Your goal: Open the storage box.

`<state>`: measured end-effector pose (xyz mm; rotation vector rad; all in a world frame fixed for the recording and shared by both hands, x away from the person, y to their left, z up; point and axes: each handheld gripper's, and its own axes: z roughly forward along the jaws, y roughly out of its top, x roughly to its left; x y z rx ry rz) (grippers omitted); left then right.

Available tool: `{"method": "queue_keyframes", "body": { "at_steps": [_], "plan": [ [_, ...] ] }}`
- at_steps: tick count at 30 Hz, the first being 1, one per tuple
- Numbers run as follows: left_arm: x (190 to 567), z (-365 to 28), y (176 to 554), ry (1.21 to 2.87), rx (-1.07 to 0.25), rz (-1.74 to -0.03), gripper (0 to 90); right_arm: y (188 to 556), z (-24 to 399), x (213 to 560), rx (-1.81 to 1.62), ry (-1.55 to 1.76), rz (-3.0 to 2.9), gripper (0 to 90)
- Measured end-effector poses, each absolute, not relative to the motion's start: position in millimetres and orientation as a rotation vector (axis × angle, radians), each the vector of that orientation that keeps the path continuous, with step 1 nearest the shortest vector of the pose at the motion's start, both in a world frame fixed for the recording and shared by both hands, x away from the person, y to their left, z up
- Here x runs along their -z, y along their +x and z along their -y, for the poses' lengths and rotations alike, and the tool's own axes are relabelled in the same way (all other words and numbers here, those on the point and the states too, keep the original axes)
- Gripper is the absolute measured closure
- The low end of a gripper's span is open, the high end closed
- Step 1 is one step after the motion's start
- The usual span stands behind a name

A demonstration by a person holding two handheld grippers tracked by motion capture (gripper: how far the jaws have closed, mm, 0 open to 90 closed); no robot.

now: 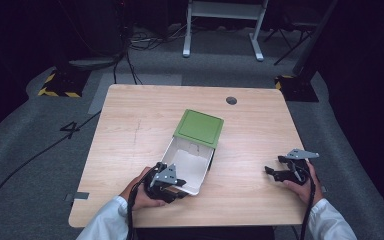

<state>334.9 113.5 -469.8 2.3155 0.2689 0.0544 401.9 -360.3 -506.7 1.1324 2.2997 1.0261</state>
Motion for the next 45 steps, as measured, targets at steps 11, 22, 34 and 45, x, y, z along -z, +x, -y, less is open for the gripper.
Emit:
{"method": "queue_keyframes", "body": {
  "at_steps": [11,22,34,45],
  "plan": [
    [471,-117,328,2.309,-0.041,-0.274,57.2,402,360,507,-1.026,1.133,-2.3,20.6],
    [462,-119,322,2.29,-0.089,-0.319,40.2,402,360,507,-1.026,1.133,-2.299,20.6],
    [436,-130,306,2.192,-0.192,-0.339,26.1,402,360,507,-1.026,1.133,-2.299,20.7],
    [417,-142,303,2.127,-0.303,-0.381,20.9,402,360,507,-1.026,1.133,-2.299,20.6]
  ]
}}
